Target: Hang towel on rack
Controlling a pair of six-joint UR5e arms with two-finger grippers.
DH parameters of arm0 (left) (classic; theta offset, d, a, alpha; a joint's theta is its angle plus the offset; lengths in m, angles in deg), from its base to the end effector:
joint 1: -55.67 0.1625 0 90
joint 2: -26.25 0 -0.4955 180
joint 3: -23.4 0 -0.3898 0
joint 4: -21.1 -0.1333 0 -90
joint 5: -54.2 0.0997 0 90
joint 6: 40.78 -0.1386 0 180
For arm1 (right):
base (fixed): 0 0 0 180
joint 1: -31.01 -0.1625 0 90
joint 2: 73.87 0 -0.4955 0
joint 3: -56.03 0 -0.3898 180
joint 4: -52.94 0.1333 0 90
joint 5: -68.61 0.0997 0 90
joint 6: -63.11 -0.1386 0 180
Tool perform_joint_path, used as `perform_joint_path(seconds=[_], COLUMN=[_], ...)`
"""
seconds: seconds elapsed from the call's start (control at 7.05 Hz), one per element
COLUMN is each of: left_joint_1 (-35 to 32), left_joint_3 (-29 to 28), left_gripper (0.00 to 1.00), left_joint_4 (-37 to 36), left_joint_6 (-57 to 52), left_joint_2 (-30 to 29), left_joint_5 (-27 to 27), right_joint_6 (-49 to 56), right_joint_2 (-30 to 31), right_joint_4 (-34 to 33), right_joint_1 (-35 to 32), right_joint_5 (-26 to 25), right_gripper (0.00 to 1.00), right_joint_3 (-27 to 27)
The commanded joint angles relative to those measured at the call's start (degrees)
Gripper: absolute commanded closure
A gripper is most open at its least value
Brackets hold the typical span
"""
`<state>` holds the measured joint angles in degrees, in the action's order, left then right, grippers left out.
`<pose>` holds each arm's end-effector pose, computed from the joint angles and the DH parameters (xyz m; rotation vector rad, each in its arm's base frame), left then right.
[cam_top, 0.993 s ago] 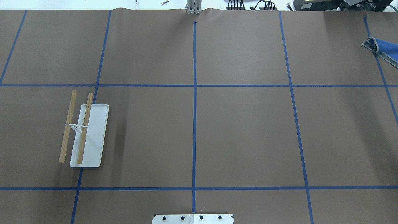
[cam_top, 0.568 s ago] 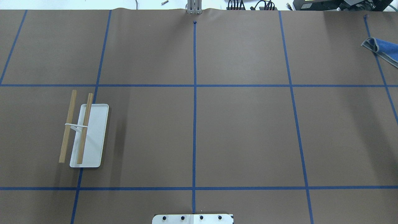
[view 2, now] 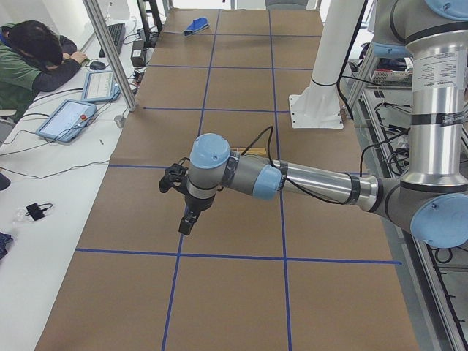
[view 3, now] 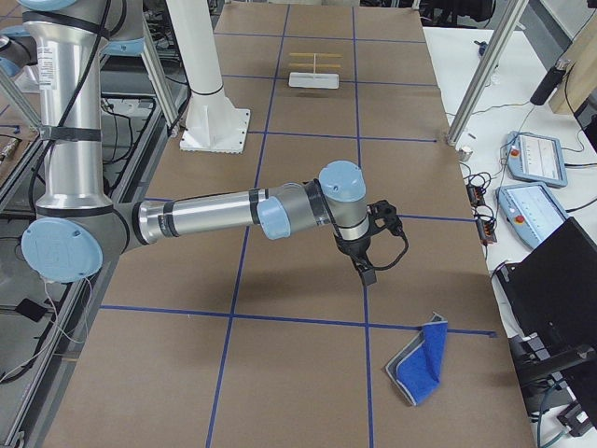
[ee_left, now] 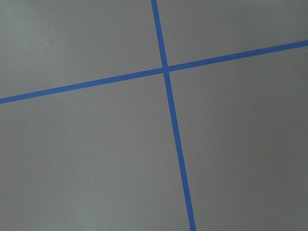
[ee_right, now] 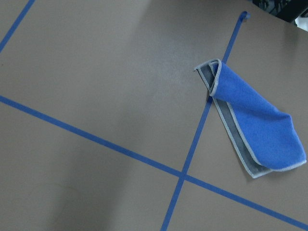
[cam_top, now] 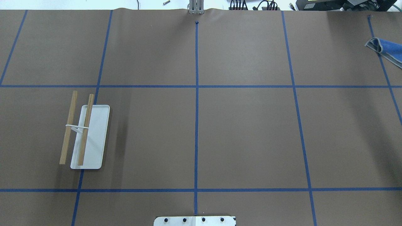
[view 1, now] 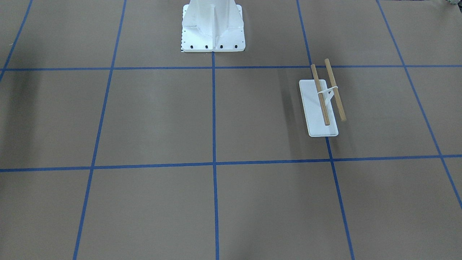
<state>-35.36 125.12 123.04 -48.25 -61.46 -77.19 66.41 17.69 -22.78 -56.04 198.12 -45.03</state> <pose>-0.0506 -0.4946 0.6542 0.4092 0.6867 0.2410 0.0191 -0.5070 0.6511 0.4012 -0.6795 -0.2464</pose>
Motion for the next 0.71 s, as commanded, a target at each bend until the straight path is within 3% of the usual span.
perform_joint_path(seconds=[0.0,0.28,0.57], left_joint_1=[-0.03,0.06,0.06], left_joint_3=[-5.11,-5.48,-5.56], left_gripper=[0.01,0.01,0.01], left_joint_4=[10.25,11.08,12.22], left_joint_6=[1.59,1.5,1.76], left_joint_2=[-1.77,-1.76,-1.06], left_joint_5=[-0.09,-0.09,-0.09], right_joint_6=[-4.47,0.39,-1.98], right_joint_2=[0.37,-2.15,-15.37], right_joint_4=[6.7,14.6,15.17], right_joint_1=[0.04,1.17,4.59], right_joint_5=[0.75,-0.04,-4.59], right_gripper=[0.0,0.0,0.0], right_joint_3=[2.61,11.63,27.85])
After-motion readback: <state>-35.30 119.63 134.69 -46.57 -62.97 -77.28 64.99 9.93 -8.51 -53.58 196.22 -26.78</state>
